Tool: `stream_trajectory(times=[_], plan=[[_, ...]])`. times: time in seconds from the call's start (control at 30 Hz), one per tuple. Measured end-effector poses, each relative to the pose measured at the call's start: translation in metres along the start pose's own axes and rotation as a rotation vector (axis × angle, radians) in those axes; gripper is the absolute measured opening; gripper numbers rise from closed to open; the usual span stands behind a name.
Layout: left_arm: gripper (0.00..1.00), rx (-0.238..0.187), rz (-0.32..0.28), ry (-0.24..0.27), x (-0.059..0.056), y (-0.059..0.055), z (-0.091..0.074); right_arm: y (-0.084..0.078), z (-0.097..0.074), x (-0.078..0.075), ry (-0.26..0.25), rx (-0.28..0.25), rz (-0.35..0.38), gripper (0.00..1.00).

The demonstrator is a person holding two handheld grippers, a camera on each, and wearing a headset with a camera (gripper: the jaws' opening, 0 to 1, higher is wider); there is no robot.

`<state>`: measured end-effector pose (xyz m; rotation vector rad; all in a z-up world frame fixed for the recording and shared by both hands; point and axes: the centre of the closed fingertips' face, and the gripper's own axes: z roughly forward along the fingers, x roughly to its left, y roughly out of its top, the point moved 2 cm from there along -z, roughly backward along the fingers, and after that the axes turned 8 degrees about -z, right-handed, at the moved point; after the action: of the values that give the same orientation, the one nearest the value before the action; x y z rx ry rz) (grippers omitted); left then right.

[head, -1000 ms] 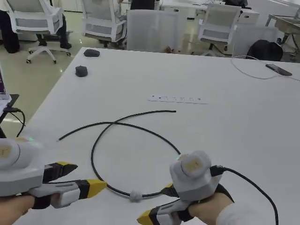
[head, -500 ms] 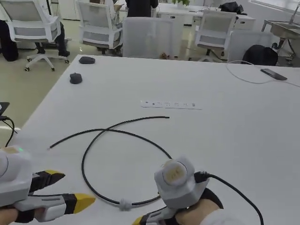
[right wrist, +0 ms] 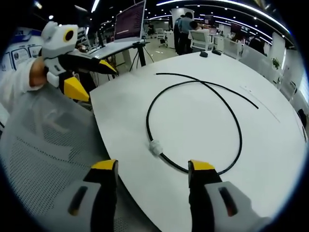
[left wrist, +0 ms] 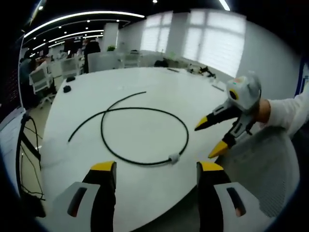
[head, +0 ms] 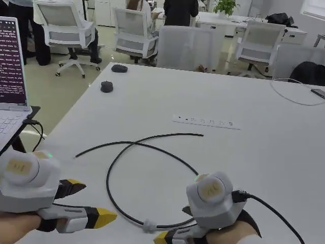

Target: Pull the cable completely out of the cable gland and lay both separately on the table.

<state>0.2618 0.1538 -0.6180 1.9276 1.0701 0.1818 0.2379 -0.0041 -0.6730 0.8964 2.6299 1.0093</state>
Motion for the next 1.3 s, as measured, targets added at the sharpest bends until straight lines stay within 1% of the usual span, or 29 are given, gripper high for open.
stream_trajectory(times=[0.07, 0.13, 0.17, 0.2, 0.23, 0.27, 0.3, 0.33, 0.43, 0.5, 0.57, 0.63, 0.73, 0.83, 0.87, 0.9, 0.97, 1.07, 1.1, 1.13, 1.2, 1.27, 1.3], plan=[[0.67, 0.002, -0.010, 0.003, 0.001, -0.001, -0.001, 0.003, 0.001, -0.001, 0.012, -0.013, -0.005, 0.56], [0.67, -0.017, -0.025, 0.004, 0.004, 0.002, -0.002, 0.005, 0.005, -0.004, 0.012, -0.017, -0.032, 0.54], [0.67, -0.025, -0.030, 0.003, 0.005, 0.004, -0.003, 0.004, 0.007, -0.005, 0.011, -0.015, -0.052, 0.53], [0.67, -0.028, -0.033, 0.004, 0.005, 0.004, -0.003, 0.002, 0.009, -0.007, 0.021, -0.001, -0.088, 0.52], [0.67, -0.029, -0.034, 0.005, 0.005, 0.004, -0.003, 0.001, 0.011, -0.008, 0.026, 0.006, -0.102, 0.51], [0.66, -0.029, -0.034, 0.008, 0.006, 0.004, -0.003, 0.001, 0.013, -0.009, 0.028, 0.002, -0.121, 0.50], [0.66, -0.029, -0.035, 0.009, 0.007, 0.004, -0.003, 0.003, 0.014, -0.010, 0.030, -0.015, -0.140, 0.48], [0.66, -0.027, -0.040, 0.011, 0.007, 0.004, -0.002, 0.002, 0.016, -0.012, 0.036, -0.022, -0.135, 0.46], [0.66, -0.021, -0.043, 0.009, 0.009, 0.003, -0.002, 0.002, 0.022, -0.015, 0.067, -0.018, -0.152, 0.44], [0.65, -0.050, -0.016, 0.008, 0.009, 0.008, -0.002, 0.003, 0.027, -0.018, 0.086, -0.022, -0.169, 0.42], [0.64, -0.067, -0.011, 0.000, 0.008, 0.011, -0.003, 0.003, 0.033, -0.014, 0.151, -0.034, -0.134, 0.39], [0.62, -0.076, -0.004, -0.005, 0.007, 0.012, -0.003, 0.003, 0.038, -0.017, 0.155, -0.033, -0.149, 0.35], [0.61, -0.077, 0.005, -0.005, 0.007, 0.012, -0.002, 0.000, 0.046, -0.016, 0.184, -0.023, -0.166, 0.32], [0.61, -0.065, -0.002, -0.008, 0.008, 0.010, -0.001, -0.002, 0.053, -0.019, 0.182, -0.023, -0.167, 0.27], [0.61, -0.063, -0.003, -0.008, 0.008, 0.010, -0.001, -0.003, 0.056, -0.018, 0.195, -0.027, -0.155, 0.26], [0.61, -0.066, -0.006, -0.009, 0.007, 0.010, -0.001, -0.004, 0.058, -0.017, 0.204, -0.029, -0.146, 0.25], [0.60, -0.089, -0.021, -0.022, 0.007, 0.013, -0.002, -0.007, 0.062, -0.016, 0.217, -0.021, -0.136, 0.25], [0.59, -0.096, -0.036, -0.021, 0.009, 0.014, -0.002, -0.010, 0.070, -0.016, 0.205, -0.003, -0.126, 0.24], [0.59, -0.095, -0.036, -0.018, 0.010, 0.014, -0.002, -0.012, 0.072, -0.016, 0.208, 0.003, -0.137, 0.23], [0.59, -0.094, -0.038, -0.014, 0.011, 0.013, -0.002, -0.014, 0.075, -0.016, 0.205, 0.018, -0.164, 0.23], [0.59, -0.095, -0.046, -0.013, 0.012, 0.013, -0.002, -0.016, 0.078, -0.016, 0.196, 0.034, -0.182, 0.22], [0.58, -0.100, -0.065, -0.024, 0.011, 0.014, -0.002, -0.017, 0.081, -0.018, 0.180, 0.035, -0.206, 0.18], [0.58, -0.102, -0.073, -0.027, 0.009, 0.013, -0.002, -0.018, 0.081, -0.017, 0.188, 0.041, -0.217, 0.17]])
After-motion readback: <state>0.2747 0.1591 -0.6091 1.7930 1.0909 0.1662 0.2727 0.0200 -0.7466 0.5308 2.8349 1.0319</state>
